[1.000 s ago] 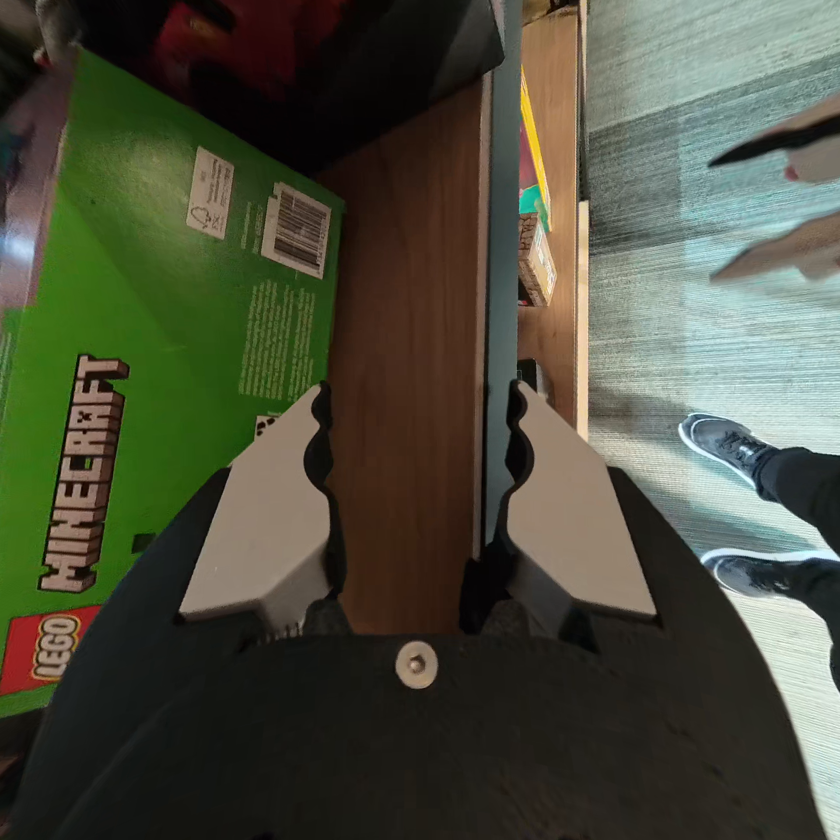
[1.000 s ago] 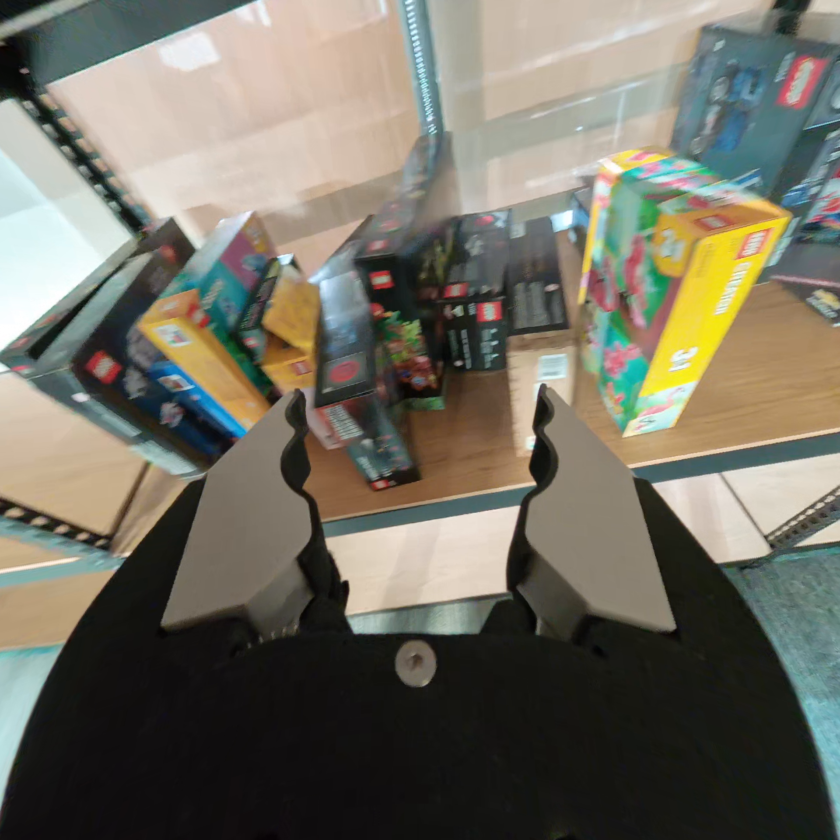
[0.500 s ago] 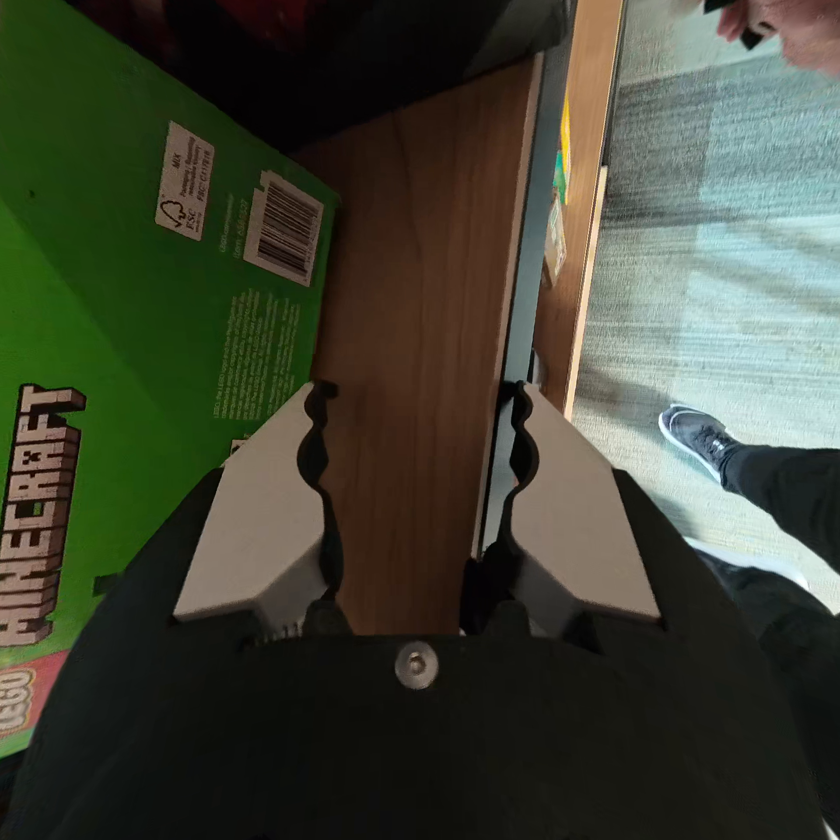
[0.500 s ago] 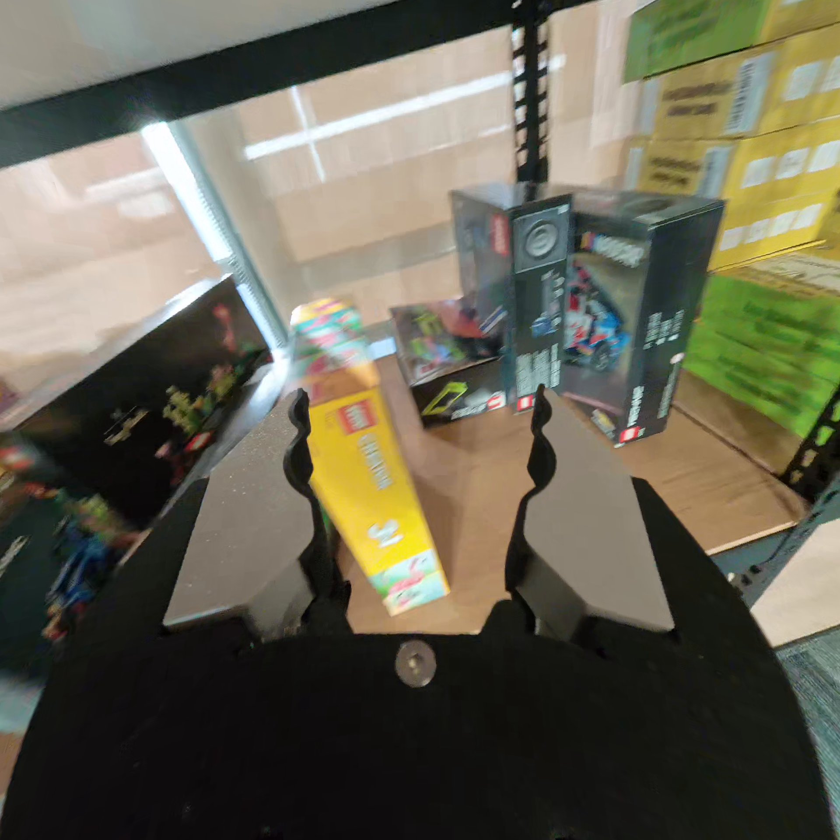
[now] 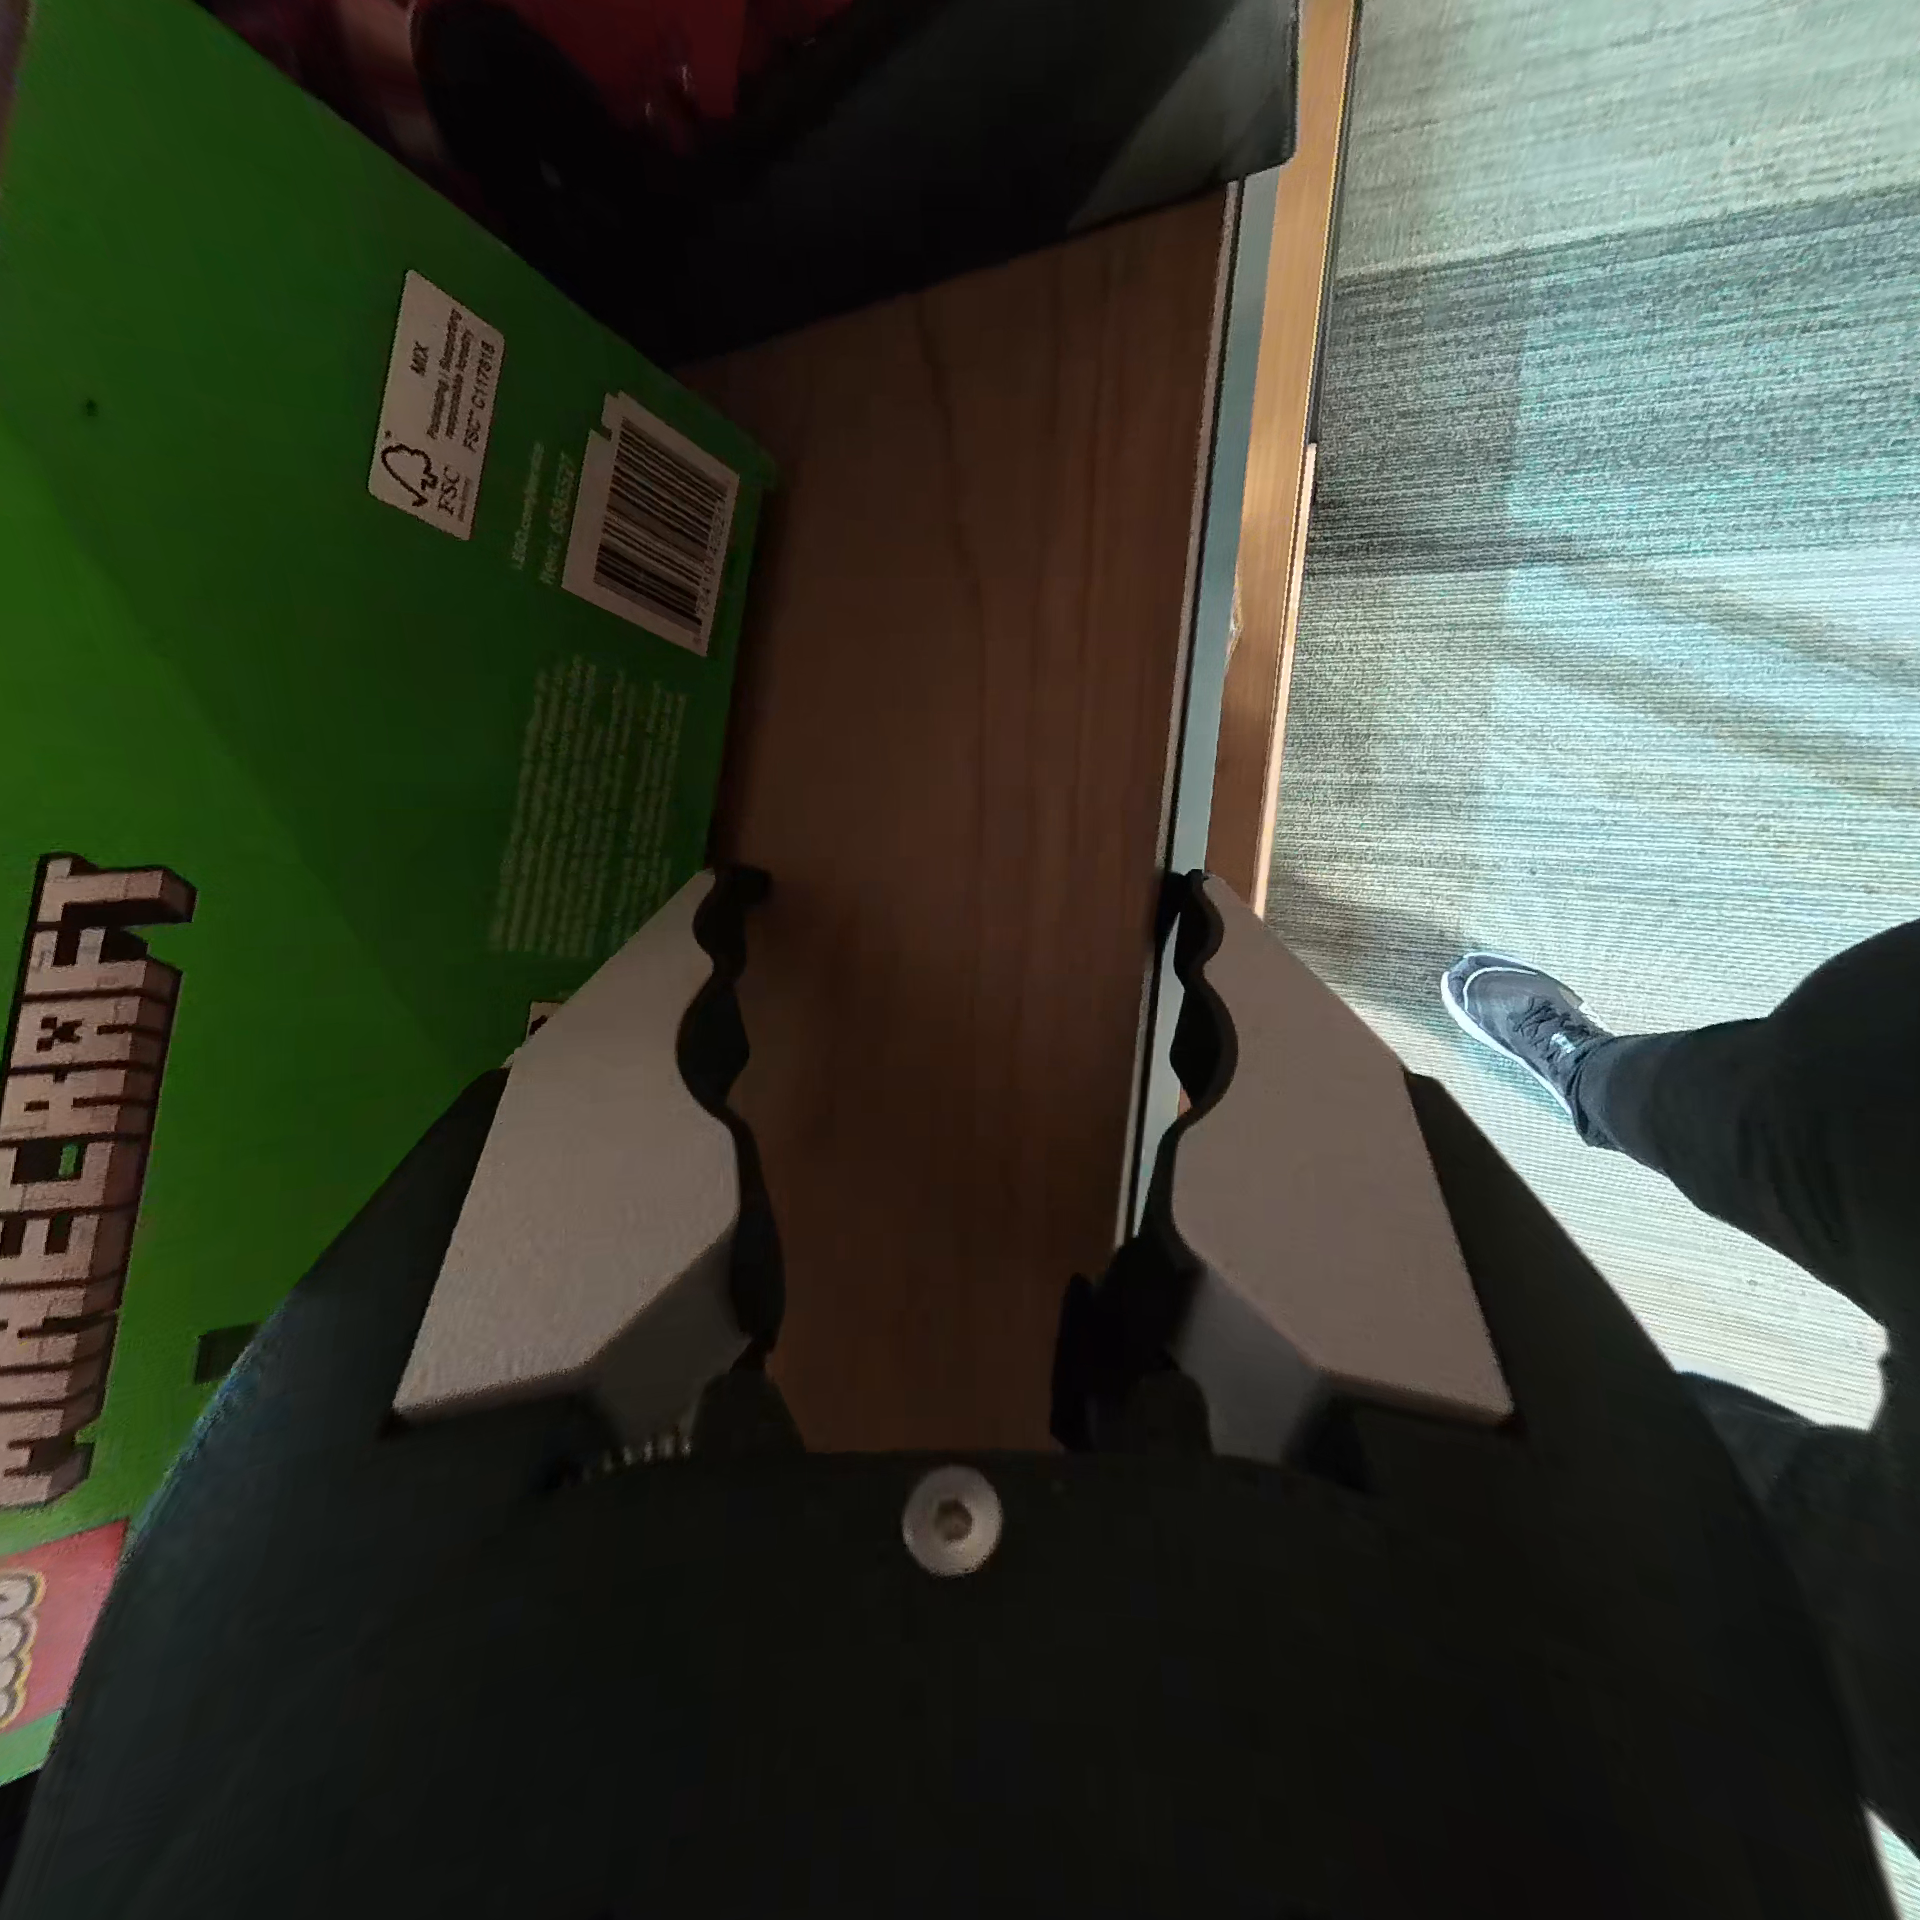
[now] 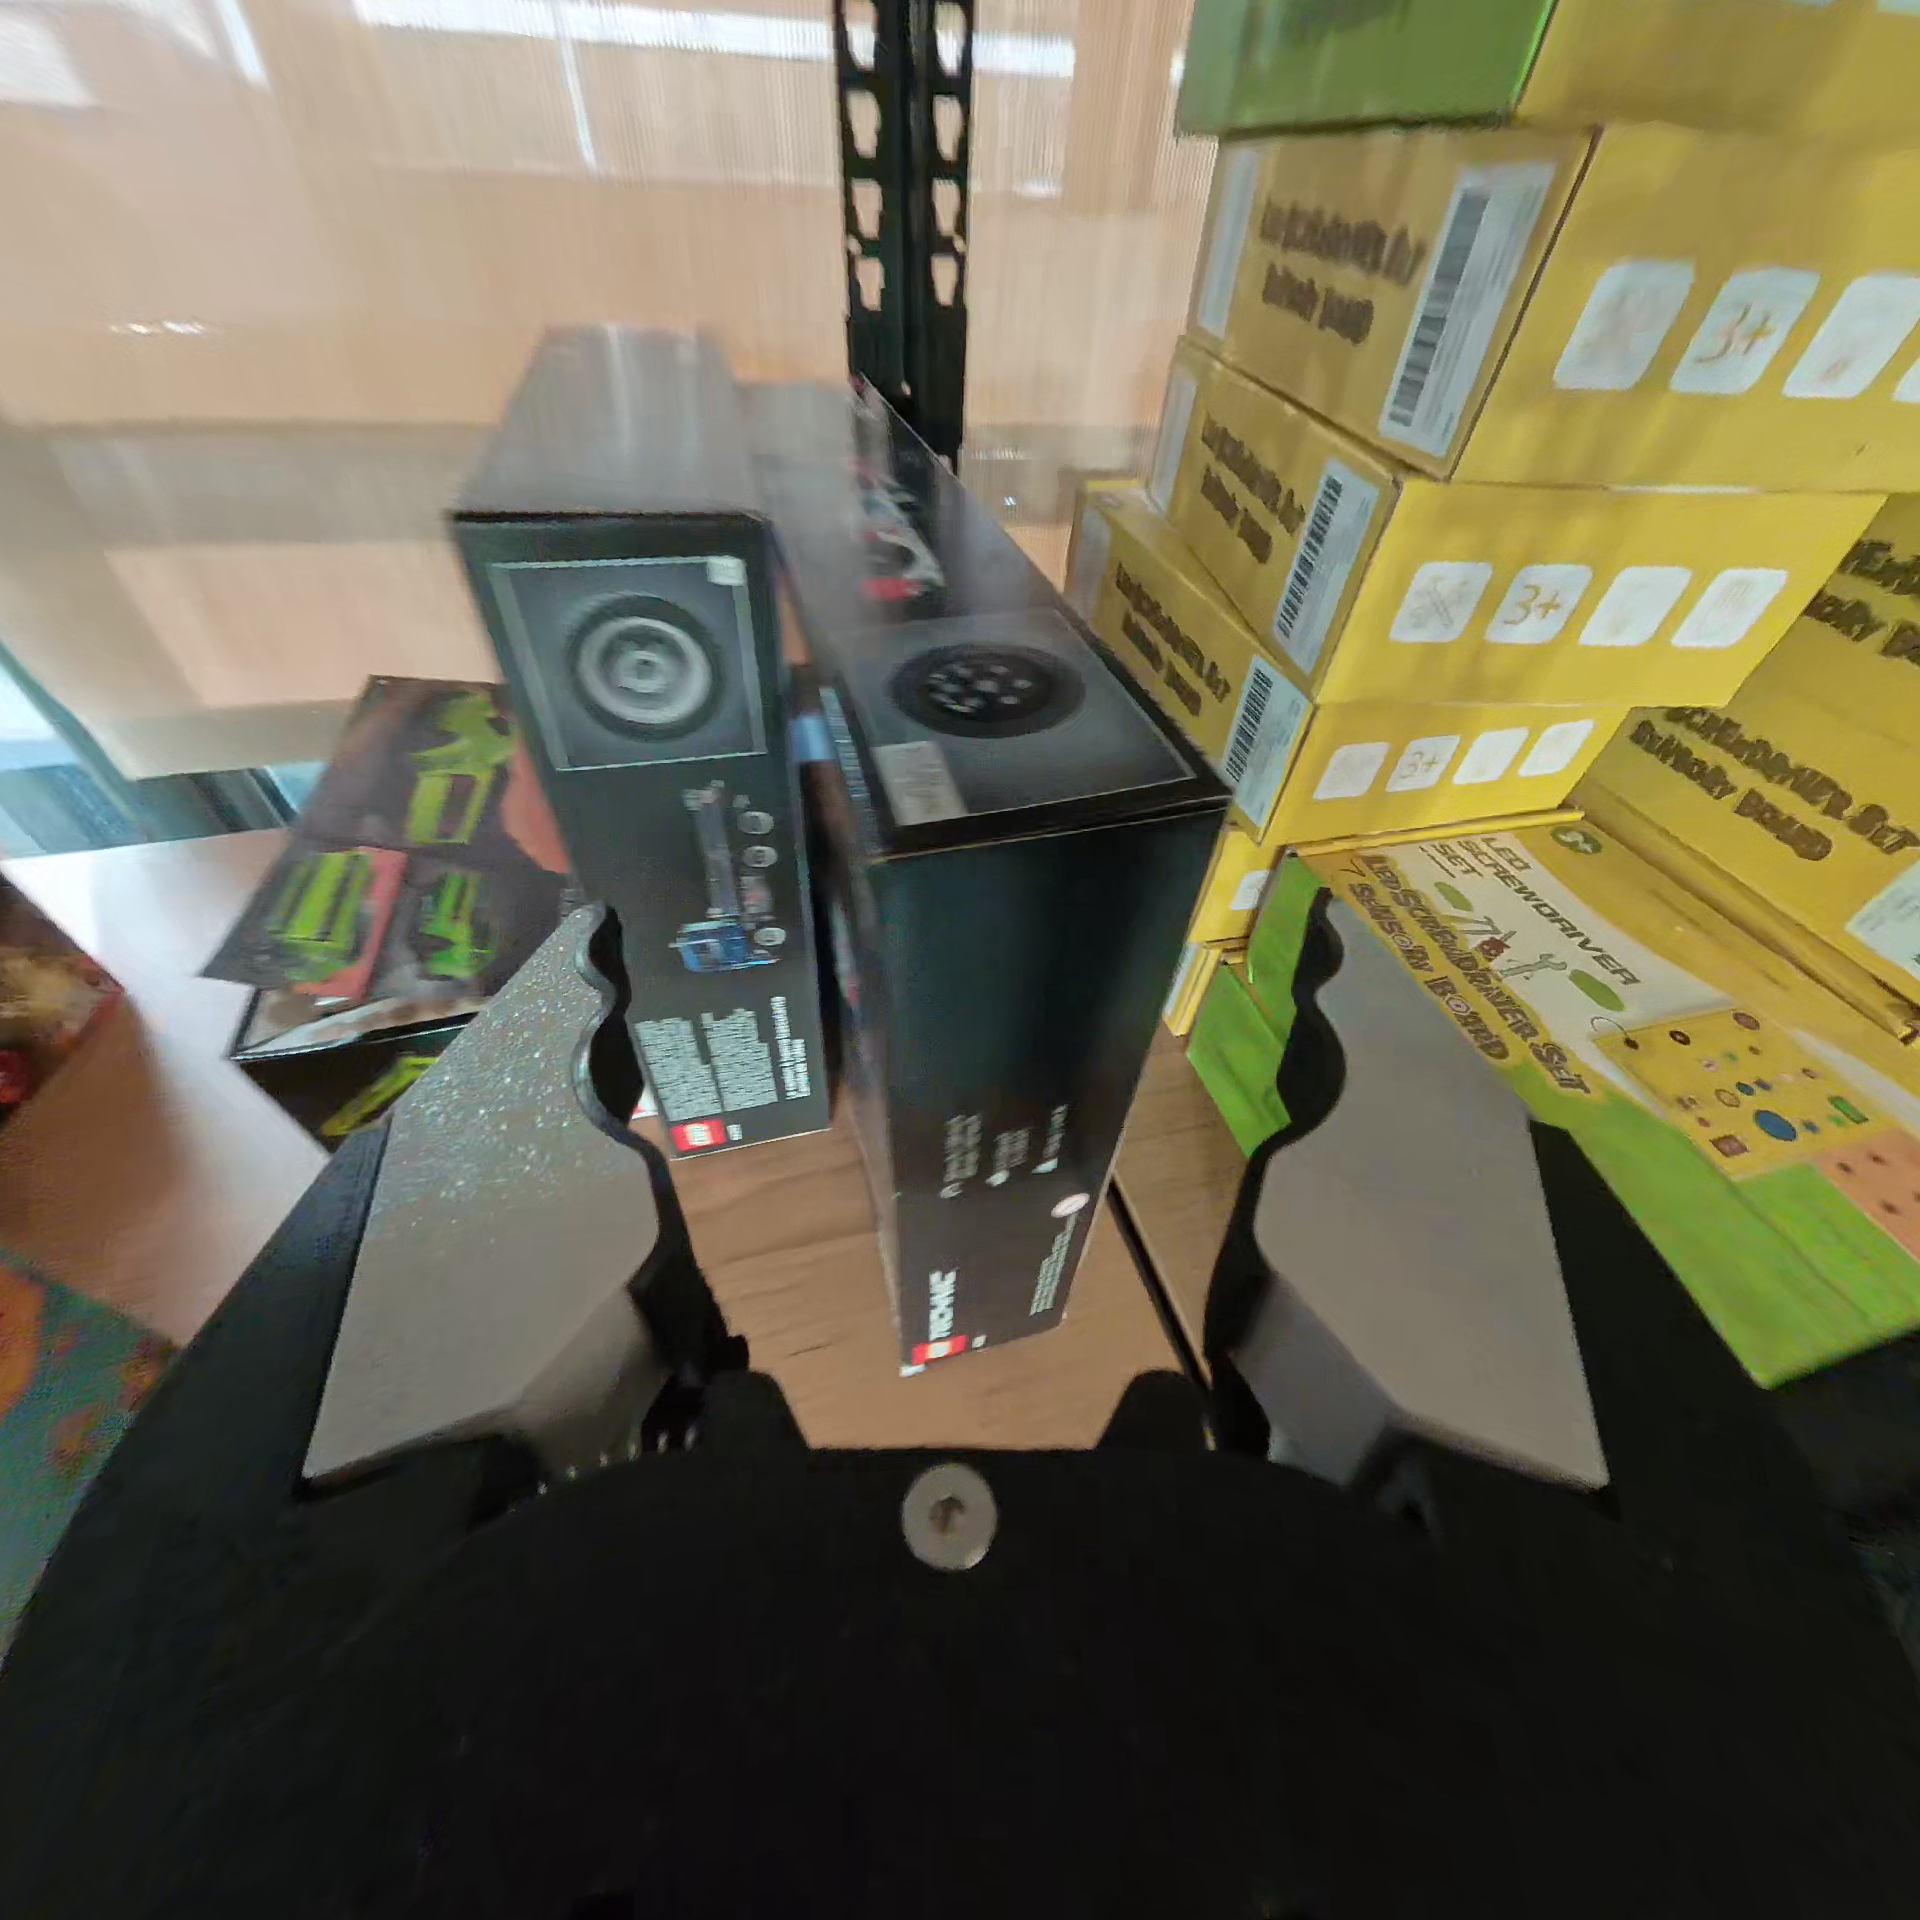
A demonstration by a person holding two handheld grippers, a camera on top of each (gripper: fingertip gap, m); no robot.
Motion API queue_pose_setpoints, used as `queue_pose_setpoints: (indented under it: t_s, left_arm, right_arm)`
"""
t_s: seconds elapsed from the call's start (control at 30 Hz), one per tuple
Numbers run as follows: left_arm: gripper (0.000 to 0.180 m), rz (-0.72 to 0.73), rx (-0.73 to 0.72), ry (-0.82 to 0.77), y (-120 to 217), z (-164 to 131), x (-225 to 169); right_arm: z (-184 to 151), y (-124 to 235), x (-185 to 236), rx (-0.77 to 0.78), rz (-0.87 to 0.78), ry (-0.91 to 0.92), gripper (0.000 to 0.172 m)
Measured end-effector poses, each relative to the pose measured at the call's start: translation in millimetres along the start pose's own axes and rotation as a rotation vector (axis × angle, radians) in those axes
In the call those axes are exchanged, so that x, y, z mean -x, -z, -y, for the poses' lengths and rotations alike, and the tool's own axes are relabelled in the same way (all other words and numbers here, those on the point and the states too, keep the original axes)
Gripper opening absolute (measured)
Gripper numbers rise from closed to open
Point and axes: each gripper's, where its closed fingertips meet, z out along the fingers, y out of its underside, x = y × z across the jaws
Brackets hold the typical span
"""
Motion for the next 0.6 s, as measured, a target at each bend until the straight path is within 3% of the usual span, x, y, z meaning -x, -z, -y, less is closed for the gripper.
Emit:
queue_pose_setpoints:
  t_s: [0.23, 0.3, 0.4, 0.6]
  left_arm:
    - [0.085, -0.018, -0.003, -0.006, -0.8, 0.2, 1.0]
    - [0.085, -0.018, -0.002, -0.013, -0.9, 0.2, 1.1]
    - [0.085, -0.021, -0.007, -0.021, -0.9, 0.1, 1.2]
    - [0.085, -0.020, -0.007, -0.019, -0.9, 0.3, 1.2]
  right_arm:
    - [-29.9, -62.3, -5.8, 0.100, 0.148, -0.016, 0.122]
    - [-36.9, -70.5, -0.7, 0.115, 0.166, -0.017, 0.111]
    - [-34.8, -71.2, -0.9, 0.084, 0.161, -0.014, 0.107]
    - [-46.0, -51.0, 4.3, 0.189, 0.142, -0.004, 0.102]
